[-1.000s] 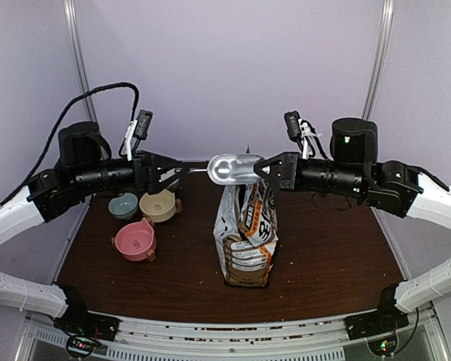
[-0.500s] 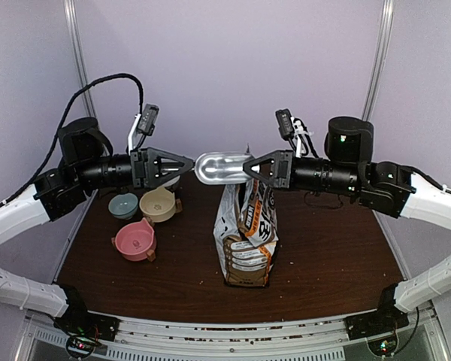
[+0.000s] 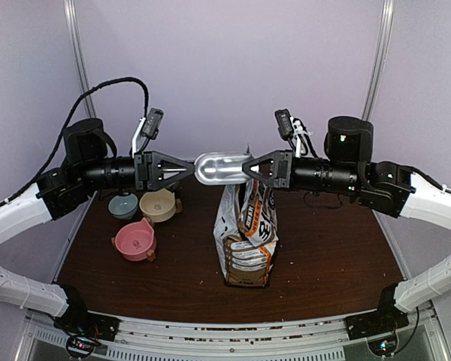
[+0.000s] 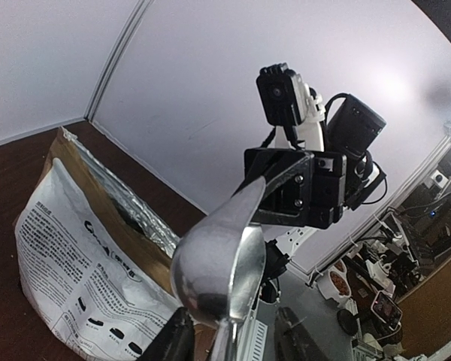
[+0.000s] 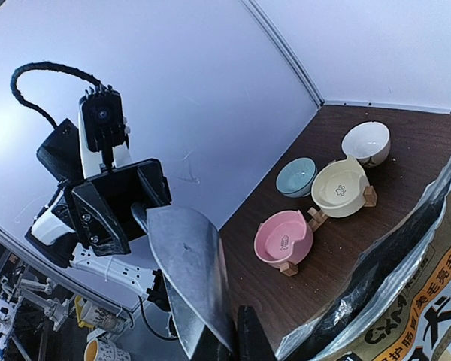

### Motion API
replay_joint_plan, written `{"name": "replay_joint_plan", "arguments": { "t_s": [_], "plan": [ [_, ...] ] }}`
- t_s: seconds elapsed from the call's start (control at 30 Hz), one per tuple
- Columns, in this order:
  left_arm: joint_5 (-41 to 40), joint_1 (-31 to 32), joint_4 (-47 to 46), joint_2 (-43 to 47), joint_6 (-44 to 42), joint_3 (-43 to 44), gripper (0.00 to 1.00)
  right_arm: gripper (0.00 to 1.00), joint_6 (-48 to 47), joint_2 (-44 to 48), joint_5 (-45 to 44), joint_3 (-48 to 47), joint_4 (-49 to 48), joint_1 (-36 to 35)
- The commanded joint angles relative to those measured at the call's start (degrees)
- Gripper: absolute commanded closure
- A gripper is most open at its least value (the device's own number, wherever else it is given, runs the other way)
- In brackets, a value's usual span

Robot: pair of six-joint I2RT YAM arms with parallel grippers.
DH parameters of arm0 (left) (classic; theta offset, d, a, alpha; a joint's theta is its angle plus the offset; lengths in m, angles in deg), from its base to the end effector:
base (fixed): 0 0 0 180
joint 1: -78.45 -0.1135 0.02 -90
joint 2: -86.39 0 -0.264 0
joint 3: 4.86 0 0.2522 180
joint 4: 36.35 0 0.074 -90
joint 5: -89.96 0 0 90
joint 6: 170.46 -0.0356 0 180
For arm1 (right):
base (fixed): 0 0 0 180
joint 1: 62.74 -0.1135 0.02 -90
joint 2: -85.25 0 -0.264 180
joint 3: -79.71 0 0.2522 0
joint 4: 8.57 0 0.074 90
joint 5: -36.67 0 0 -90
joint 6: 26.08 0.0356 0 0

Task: Serve the pet food

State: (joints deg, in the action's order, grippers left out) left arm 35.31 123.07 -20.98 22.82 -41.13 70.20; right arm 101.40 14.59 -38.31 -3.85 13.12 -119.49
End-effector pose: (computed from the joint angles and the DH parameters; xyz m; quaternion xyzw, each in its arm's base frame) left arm 0.1652 -0.1920 0.3932 0.2392 0.6858 -0.6000 0.3353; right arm 0.1488 0.2438 0.4023 -0.2098 0.7278 0.5403 0.3664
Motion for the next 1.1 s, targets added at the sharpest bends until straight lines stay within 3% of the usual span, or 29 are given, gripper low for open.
{"name": "replay_joint_plan", "arguments": {
  "t_s": [0.0, 0.63, 0.73, 0.97, 1.07],
  "plan": [
    [0.41, -0.24, -0.68, -0.47, -0.81, 1.89, 0.63, 1.0, -0.17, -0.44, 0.79, -1.85, -1.62, 0.05],
    [0.26, -0.19, -0.11, -0.94, -0.4, 1.21, 1.0, 1.0, -1.6, -1.29, -0.82, -2.49, 1.19, 0.01],
    [-0.03, -0.23, -0.41, -1.12, 0.01, 1.19, 1.0, 0.99, -2.12, -1.6, -1.34, -3.2, 2.13, 0.06],
    [-10.16, -0.95, 1.11, 1.62, -0.35, 0.43, 1.0, 0.54, -5.18, -1.51, -12.27, -7.2, 12.74, 0.07],
    [-13.46, -2.81, 0.68, 3.66, 0.68, -0.73, 1.0, 0.45, -5.32, -2.63, -19.27, -9.81, 19.64, 0.28]
  ]
}}
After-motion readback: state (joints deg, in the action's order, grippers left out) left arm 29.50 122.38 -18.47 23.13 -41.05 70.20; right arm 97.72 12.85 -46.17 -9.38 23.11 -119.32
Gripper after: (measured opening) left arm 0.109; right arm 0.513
